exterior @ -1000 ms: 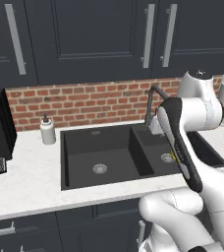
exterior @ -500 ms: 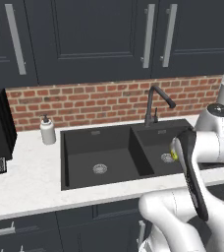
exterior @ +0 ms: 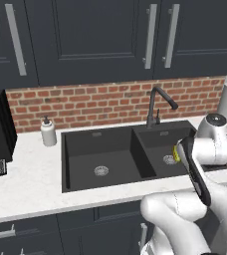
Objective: Pick the cucumber from the sink and place it in the bowl. Then pick the bowl and place it in the microwave. Then close the microwave door and press the start button.
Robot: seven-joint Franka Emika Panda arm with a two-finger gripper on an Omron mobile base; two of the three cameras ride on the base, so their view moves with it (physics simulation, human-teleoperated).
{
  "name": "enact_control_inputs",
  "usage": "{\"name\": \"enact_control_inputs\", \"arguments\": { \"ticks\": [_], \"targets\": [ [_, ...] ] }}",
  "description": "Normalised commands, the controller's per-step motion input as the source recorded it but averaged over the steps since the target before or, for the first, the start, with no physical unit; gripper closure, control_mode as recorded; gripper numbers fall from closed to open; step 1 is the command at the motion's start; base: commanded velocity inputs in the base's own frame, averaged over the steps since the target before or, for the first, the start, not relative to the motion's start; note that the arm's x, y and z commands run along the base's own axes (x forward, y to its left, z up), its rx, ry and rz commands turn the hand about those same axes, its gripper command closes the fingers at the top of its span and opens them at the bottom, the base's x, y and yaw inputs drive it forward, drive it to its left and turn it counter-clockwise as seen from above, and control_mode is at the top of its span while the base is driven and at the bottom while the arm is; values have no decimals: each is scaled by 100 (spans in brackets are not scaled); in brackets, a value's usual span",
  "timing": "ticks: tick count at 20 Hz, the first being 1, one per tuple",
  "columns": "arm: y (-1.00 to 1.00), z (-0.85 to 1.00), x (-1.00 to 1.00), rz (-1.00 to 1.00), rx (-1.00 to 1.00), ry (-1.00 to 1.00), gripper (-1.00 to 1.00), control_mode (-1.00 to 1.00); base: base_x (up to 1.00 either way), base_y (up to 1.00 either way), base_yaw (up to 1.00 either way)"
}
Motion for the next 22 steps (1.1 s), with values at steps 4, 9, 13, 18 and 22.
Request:
{"name": "enact_control_inputs", "arguments": {
  "ticks": [4,9,13,18,22],
  "targets": [
    [-57,-19,67,4,6,1,-100,-100,0,0,0],
    [-39,-16,53,9,9,0,-100,-100,0,0,0],
    [-2,-13,53,2,2,2,-100,-100,0,0,0],
    [0,-20,59,0,0,11,-100,-100,0,0,0],
    [-3,-24,29,0,0,4,-100,-100,0,0,0]
  ]
}}
